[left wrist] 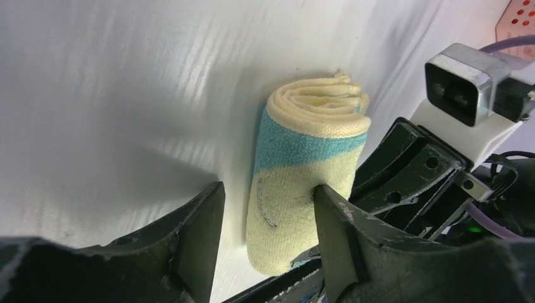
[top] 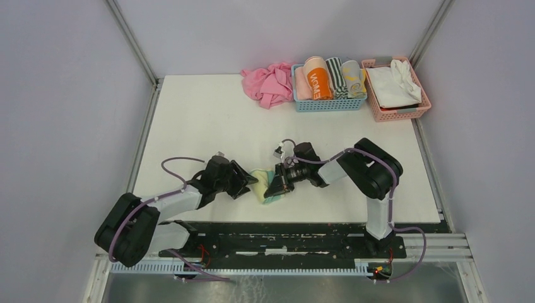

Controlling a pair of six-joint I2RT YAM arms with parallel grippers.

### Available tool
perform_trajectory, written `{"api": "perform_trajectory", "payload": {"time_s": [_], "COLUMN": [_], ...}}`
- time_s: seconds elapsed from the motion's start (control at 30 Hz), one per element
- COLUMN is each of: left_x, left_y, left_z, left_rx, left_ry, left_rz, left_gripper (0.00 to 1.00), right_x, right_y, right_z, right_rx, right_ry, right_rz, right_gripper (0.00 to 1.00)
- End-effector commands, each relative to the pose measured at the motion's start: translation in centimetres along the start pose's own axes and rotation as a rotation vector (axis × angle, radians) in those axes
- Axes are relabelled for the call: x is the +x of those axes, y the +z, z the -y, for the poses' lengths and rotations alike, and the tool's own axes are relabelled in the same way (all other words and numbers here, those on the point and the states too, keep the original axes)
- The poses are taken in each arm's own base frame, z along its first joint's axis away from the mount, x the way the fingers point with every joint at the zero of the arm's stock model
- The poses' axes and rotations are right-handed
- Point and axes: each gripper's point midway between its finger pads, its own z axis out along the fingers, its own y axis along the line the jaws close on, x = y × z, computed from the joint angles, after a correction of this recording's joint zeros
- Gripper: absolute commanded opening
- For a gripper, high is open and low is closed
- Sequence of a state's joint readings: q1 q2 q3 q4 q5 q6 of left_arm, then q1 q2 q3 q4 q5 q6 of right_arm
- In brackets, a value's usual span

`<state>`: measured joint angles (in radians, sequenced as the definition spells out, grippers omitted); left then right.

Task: Roll the towels
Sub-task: Roll the towel at the center of the board.

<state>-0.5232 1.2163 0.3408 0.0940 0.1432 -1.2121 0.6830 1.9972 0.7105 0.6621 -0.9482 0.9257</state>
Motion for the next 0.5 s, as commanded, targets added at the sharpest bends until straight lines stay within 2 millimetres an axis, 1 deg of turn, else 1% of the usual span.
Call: {"api": "perform_trajectory", "payload": {"time_s": [0.0,0.17,0.27,0.33,0.43,0.47], "left_x": [-0.8,0.3,0.8,1.3,2.2,2.3], "left_y": [0.5,1.5,2.0,2.3,2.9,3.2], "left_z": [3.0,3.0,2.8,3.0,3.0,2.8], "left_rx": [0.094,0.081,0.086,0.093,0.078,0.068], "left_ry": [0.070,0.091,0.085,0.096,0.120,0.124], "left_rz": [0.017,-0.020,-0.031,-0.041,-0.056,-0.054], "left_gripper": [0.60,0.60,0.61,0.62,0.62,0.62], "right_x": [3.9,4.3,4.5,4.5,4.4,4.1], "right_y": [-1.4,-1.1,-1.5,-1.8,-2.0,-2.1], "right_z": [4.6,5.3,5.9,6.2,6.3,6.1], "right_rx": [0.271,0.350,0.413,0.441,0.467,0.471], "right_ry": [0.015,-0.015,-0.037,-0.051,-0.066,-0.084], "right_rz": [-0.125,-0.162,-0.184,-0.194,-0.196,-0.191], "right_gripper": [0.06,0.09,0.10,0.11,0.12,0.13]}}
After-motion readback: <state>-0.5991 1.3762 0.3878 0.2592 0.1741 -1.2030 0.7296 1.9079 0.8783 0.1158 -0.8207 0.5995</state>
